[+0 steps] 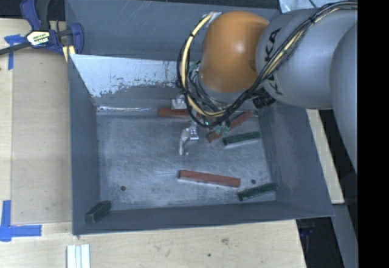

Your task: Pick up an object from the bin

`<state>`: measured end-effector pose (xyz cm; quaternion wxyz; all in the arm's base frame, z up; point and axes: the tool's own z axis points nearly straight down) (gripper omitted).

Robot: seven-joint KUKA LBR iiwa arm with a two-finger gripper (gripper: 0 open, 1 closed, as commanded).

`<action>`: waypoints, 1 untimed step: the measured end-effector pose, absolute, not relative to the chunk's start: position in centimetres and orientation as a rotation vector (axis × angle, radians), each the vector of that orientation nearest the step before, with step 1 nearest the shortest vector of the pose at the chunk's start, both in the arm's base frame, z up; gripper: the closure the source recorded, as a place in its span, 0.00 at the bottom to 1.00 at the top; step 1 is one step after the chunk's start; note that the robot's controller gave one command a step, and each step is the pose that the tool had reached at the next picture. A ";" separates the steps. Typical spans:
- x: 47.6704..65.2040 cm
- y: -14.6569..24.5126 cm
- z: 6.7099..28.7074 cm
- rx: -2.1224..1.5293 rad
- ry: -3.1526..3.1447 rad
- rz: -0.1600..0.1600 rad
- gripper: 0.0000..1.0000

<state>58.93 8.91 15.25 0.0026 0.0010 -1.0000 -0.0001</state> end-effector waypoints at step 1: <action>59.1 8.9 15.7 0.001 -3.145 -0.001 0.00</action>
Offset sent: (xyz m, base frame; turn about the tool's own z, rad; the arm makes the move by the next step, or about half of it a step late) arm 0.0341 -0.0380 -0.0809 0.0066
